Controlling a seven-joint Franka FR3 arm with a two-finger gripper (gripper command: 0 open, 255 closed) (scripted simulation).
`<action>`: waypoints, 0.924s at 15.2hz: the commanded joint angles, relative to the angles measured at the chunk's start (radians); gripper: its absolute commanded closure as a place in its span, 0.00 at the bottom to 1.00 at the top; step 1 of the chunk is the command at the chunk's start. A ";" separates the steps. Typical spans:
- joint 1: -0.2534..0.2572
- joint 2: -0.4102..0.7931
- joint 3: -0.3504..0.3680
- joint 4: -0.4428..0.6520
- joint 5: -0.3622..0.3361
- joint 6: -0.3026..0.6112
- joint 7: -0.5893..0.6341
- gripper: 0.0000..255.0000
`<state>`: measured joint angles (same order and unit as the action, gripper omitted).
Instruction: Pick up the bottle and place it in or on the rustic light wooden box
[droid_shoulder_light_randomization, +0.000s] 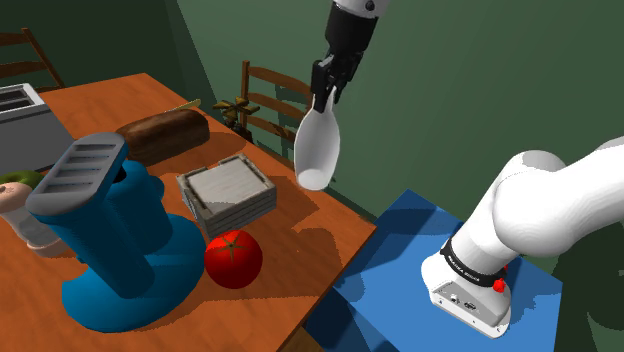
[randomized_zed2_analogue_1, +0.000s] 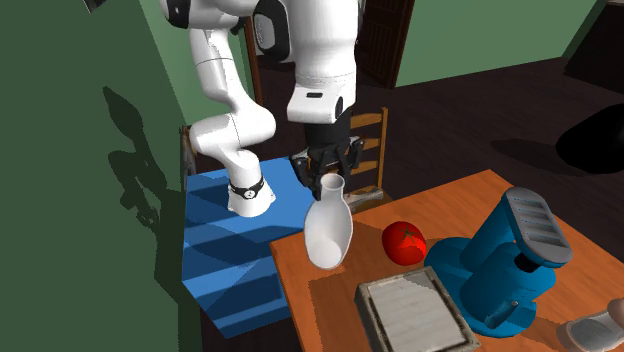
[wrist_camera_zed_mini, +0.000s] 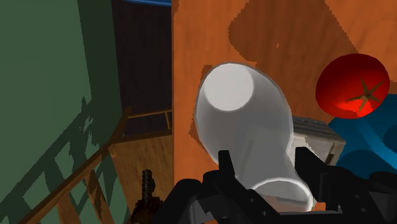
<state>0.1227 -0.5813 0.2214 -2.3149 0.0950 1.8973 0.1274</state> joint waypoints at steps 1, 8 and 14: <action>-0.001 0.002 -0.002 0.029 -0.002 -0.027 0.000 1.00; -0.008 0.082 0.016 0.178 -0.013 -0.095 0.025 1.00; -0.018 0.312 0.084 0.468 -0.059 -0.158 0.108 1.00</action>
<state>0.1045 -0.3095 0.2909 -1.8900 0.0454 1.7425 0.2165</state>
